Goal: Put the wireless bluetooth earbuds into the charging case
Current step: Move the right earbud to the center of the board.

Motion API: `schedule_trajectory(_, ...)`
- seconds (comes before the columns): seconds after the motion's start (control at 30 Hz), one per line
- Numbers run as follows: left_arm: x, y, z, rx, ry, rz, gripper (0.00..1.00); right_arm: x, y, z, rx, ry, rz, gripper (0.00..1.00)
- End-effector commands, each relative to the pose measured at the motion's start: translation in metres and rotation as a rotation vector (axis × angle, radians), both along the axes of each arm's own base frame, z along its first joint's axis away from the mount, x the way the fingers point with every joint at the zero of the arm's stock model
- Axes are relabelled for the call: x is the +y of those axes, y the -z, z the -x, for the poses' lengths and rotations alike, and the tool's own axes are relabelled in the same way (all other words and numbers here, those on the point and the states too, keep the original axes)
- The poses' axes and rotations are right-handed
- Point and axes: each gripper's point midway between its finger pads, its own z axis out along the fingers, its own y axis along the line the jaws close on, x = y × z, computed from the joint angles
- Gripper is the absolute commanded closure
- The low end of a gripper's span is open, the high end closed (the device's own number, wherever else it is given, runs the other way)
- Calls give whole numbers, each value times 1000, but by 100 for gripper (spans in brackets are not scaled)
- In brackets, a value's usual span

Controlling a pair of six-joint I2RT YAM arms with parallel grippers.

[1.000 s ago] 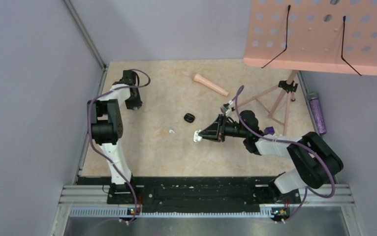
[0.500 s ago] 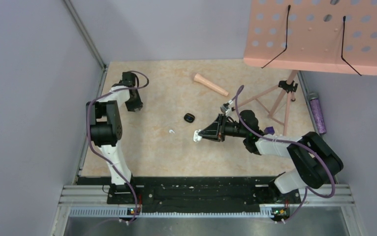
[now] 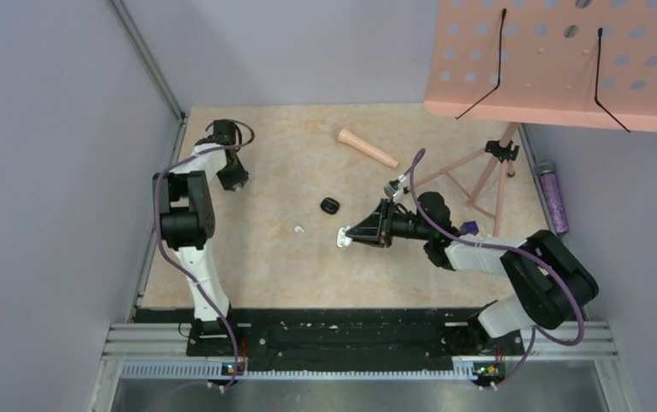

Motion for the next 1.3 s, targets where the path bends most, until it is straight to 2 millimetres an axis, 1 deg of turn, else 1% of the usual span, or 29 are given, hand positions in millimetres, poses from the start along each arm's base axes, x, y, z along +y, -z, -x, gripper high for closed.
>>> schedule_trajectory(0.0,11,1,-2,7,-56,-16,64,5,-21,1,-82,-15,-36,100)
schedule_trajectory(0.13,9,0,3,13,-50,-6,71,5,-22,0,-83,-15,-37,100)
schedule_trajectory(0.2,6,-3,9,10,-48,6,72,5,-23,0,-86,-15,-38,100)
schedule_trajectory(0.3,1,-5,20,5,-45,32,72,5,-23,-1,-87,-13,-39,100)
schedule_trajectory(0.47,-18,-8,47,6,-8,75,73,5,-24,-1,-88,-11,-40,100)
schedule_trajectory(0.57,-36,-12,67,12,26,80,74,5,-25,-1,-92,-11,-40,100)
schedule_trajectory(0.6,-47,-14,74,12,47,81,74,5,-26,-1,-95,-11,-42,100)
schedule_trajectory(0.7,-71,-16,97,21,84,91,73,4,-27,0,-100,-10,-40,100)
schedule_trajectory(0.93,-129,-5,155,75,200,122,72,1,-29,2,-107,-1,-32,100)
schedule_trajectory(1.03,-145,2,173,98,238,110,72,1,-29,4,-109,-6,-33,100)
schedule_trajectory(1.07,-148,4,179,105,250,106,70,1,-29,4,-110,-7,-34,100)
schedule_trajectory(1.1,-152,4,182,107,261,105,65,1,-30,5,-111,-9,-34,100)
schedule_trajectory(1.13,-155,4,185,111,273,108,53,1,-30,5,-111,-10,-35,100)
schedule_trajectory(1.17,-157,2,187,115,278,112,30,1,-31,5,-112,-10,-35,100)
schedule_trajectory(1.2,-159,-1,189,114,284,116,12,1,-31,6,-112,-11,-33,100)
schedule_trajectory(1.23,-161,-5,190,108,289,120,3,0,-30,6,-111,-12,-31,100)
schedule_trajectory(1.27,-161,-9,190,97,293,125,1,0,-30,6,-113,-11,-30,100)
